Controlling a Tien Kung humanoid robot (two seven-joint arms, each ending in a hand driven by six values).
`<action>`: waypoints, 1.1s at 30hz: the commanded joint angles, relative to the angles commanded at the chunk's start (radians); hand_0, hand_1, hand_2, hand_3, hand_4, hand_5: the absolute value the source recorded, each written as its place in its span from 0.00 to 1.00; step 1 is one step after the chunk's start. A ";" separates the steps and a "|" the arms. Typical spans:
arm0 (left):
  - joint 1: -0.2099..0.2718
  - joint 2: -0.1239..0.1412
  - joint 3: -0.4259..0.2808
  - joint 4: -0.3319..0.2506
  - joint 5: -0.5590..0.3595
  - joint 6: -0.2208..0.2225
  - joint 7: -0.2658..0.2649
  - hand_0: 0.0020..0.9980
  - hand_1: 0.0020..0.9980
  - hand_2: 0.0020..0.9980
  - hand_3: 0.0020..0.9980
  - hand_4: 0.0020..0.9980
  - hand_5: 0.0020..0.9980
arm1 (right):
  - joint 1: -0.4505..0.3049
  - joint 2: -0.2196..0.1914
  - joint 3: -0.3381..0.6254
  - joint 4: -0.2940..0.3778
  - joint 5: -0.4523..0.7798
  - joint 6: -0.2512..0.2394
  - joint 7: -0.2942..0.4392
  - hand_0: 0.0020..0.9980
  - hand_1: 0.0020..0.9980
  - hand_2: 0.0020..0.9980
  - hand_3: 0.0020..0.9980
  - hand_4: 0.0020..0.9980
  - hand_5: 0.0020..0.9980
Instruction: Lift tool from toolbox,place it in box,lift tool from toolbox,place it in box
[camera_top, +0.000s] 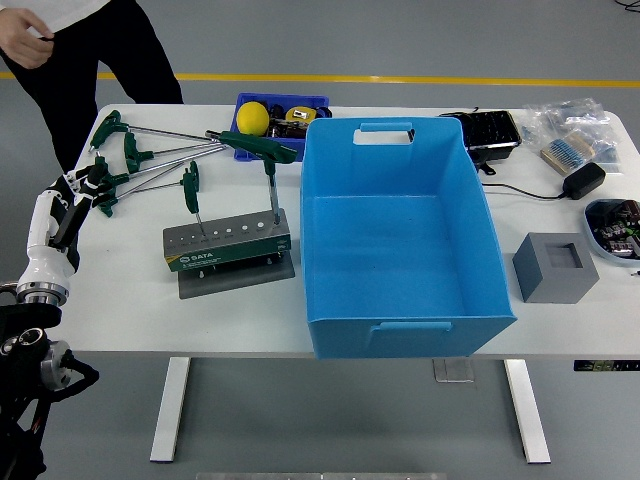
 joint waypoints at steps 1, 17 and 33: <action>0.000 0.000 0.000 0.000 -0.002 0.000 0.001 0.67 0.66 0.72 0.67 1.00 0.69 | 0.000 0.000 -0.001 0.000 0.002 0.000 0.001 0.67 0.65 0.72 0.59 0.83 0.78; 0.000 -0.002 -0.003 0.001 -0.004 -0.001 0.006 0.66 0.66 0.73 0.65 0.91 0.51 | 0.000 -0.001 -0.001 0.000 0.000 0.001 0.000 0.67 0.65 0.72 0.59 0.83 0.78; 0.001 0.000 0.002 -0.018 -0.033 -0.012 -0.021 0.73 0.76 0.84 0.82 1.00 0.69 | 0.001 -0.001 0.002 0.000 -0.003 -0.001 -0.001 0.67 0.65 0.72 0.59 0.83 0.77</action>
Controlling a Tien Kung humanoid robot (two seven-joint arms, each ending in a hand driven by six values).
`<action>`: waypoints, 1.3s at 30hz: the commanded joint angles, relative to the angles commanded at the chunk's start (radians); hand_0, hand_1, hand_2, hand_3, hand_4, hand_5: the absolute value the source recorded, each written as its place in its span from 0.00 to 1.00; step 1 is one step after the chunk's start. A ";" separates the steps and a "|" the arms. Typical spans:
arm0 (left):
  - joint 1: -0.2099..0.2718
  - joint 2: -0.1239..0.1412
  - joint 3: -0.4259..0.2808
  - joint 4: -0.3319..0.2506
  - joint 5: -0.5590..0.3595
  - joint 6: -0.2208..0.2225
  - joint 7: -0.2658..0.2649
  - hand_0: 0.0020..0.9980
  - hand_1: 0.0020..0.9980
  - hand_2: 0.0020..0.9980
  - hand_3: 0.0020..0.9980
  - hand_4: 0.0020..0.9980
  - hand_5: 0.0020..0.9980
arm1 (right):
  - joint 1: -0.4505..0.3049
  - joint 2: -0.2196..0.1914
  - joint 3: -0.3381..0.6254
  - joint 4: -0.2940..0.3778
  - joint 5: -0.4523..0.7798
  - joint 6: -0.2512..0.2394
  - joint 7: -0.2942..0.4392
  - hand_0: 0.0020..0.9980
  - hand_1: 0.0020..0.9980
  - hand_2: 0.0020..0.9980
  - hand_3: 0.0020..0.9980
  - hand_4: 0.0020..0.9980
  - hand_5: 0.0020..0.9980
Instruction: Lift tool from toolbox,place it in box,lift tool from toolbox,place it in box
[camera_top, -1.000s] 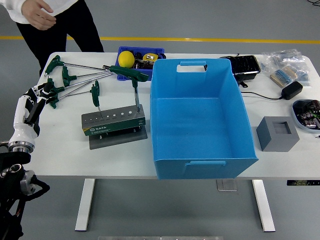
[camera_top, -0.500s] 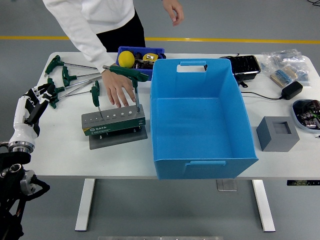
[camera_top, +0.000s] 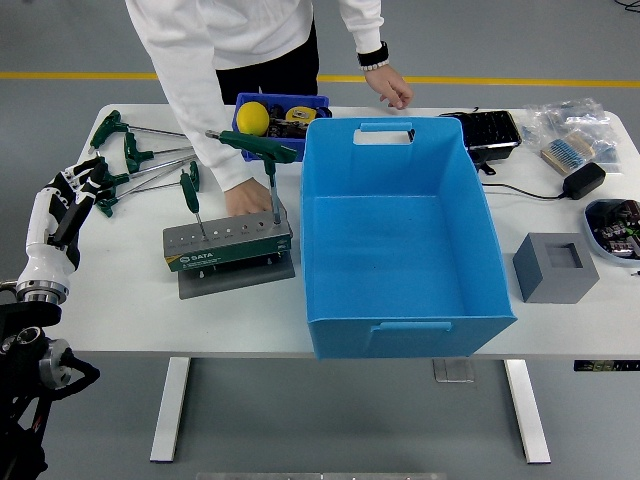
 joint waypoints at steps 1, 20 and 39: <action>0.000 0.000 0.001 -0.003 -0.003 0.003 -0.003 0.73 0.76 0.84 0.82 1.00 0.69 | 0.000 0.000 0.000 0.000 0.000 0.000 0.000 0.67 0.65 0.72 0.59 0.83 0.77; -0.155 0.156 0.192 -0.387 0.614 -0.149 0.166 0.82 0.87 0.93 0.87 1.00 0.59 | 0.002 -0.001 0.004 0.000 -0.005 -0.001 -0.002 0.67 0.65 0.72 0.59 0.83 0.77; -0.427 0.125 0.498 -0.215 1.072 -0.273 0.485 0.97 1.00 1.00 1.00 1.00 0.59 | 0.000 -0.005 0.008 0.004 -0.011 -0.002 -0.003 0.67 0.65 0.72 0.59 0.83 0.77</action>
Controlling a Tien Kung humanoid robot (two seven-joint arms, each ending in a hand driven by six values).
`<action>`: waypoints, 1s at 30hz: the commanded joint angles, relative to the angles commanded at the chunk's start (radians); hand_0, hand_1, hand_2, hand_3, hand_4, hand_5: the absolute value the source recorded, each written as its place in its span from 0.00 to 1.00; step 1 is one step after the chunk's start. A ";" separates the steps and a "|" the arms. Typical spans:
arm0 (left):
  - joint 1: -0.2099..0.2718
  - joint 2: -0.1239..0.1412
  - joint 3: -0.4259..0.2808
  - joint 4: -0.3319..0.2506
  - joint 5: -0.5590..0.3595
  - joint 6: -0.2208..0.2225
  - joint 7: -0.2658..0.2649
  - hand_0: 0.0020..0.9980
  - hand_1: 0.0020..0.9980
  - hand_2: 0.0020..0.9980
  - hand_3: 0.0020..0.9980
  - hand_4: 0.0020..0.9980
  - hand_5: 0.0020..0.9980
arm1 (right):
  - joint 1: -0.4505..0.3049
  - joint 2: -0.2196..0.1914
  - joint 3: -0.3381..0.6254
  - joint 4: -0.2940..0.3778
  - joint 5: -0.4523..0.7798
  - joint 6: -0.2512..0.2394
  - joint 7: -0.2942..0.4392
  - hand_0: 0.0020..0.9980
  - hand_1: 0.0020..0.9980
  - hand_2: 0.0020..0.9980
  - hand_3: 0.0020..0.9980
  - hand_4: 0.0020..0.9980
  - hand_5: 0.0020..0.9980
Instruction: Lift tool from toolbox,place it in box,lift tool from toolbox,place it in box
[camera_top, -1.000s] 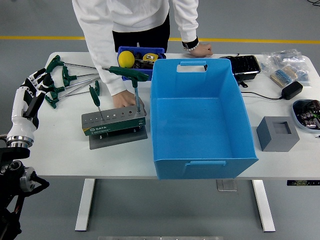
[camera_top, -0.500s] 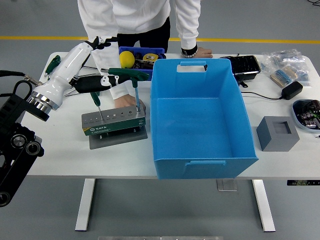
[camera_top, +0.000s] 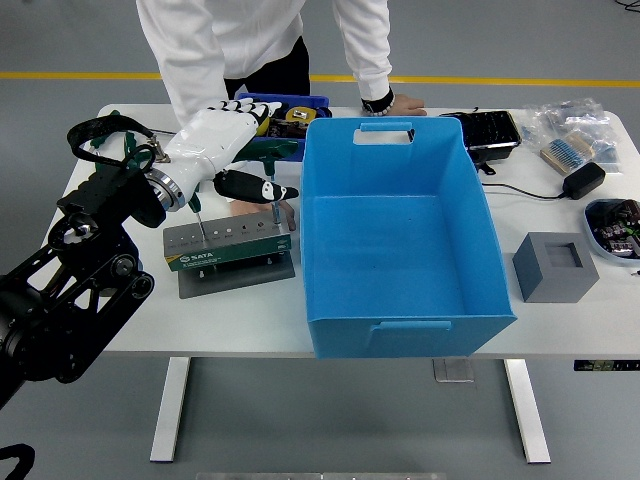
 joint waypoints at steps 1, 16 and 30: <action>-0.004 -0.004 0.005 0.010 0.003 0.003 0.008 0.97 1.00 1.00 1.00 1.00 0.59 | 0.000 0.000 0.001 0.000 -0.002 0.000 0.000 0.67 0.65 0.72 0.59 0.83 0.77; -0.081 -0.065 0.073 0.145 0.004 0.050 0.101 0.79 0.79 0.79 0.83 1.00 0.65 | 0.010 -0.006 0.002 0.002 -0.008 0.001 -0.001 0.67 0.64 0.72 0.59 0.84 0.76; -0.127 -0.080 0.152 0.231 0.045 0.125 0.146 0.56 0.53 0.55 0.59 1.00 0.67 | 0.017 -0.011 0.005 0.003 -0.013 -0.003 -0.001 0.67 0.64 0.72 0.59 0.84 0.76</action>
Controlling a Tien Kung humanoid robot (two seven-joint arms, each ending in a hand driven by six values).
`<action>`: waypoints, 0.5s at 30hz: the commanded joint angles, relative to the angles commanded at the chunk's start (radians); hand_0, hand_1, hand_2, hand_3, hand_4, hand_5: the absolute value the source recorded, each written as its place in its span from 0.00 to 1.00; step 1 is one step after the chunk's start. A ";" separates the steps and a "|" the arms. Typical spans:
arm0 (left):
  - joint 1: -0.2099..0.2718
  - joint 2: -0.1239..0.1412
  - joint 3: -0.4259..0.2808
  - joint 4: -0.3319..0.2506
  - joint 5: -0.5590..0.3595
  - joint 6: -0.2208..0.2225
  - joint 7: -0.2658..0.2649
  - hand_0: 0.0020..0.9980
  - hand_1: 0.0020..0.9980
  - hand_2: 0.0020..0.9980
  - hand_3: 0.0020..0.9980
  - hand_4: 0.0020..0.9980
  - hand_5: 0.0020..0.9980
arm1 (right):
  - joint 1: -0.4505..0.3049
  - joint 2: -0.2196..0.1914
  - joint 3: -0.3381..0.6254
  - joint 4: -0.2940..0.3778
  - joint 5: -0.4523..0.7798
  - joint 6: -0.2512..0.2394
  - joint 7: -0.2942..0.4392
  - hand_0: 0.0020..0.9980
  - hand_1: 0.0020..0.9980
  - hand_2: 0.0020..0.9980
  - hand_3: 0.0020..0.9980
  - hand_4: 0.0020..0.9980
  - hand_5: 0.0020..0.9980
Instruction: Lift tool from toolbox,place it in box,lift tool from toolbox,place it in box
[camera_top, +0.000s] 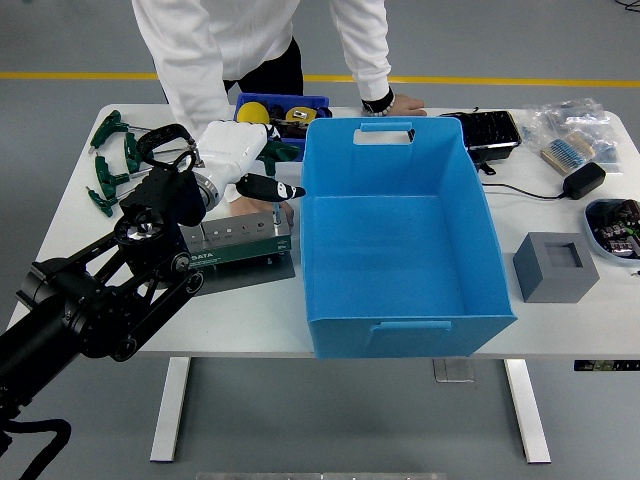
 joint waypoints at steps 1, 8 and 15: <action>-0.003 -0.001 0.003 0.005 0.000 0.007 0.000 0.56 0.53 0.55 0.59 1.00 0.67 | 0.001 0.000 0.001 0.000 -0.002 0.000 -0.001 0.67 0.64 0.72 0.59 0.84 0.76; -0.021 -0.001 0.019 0.038 0.000 0.017 0.000 0.47 0.38 0.41 0.48 1.00 0.67 | 0.003 -0.001 0.003 0.000 -0.006 -0.001 -0.002 0.67 0.64 0.72 0.59 0.84 0.76; -0.018 -0.007 0.012 0.061 0.000 0.033 0.005 0.39 0.26 0.31 0.37 1.00 0.69 | 0.005 -0.002 0.007 0.000 -0.014 -0.001 -0.004 0.67 0.64 0.72 0.59 0.84 0.76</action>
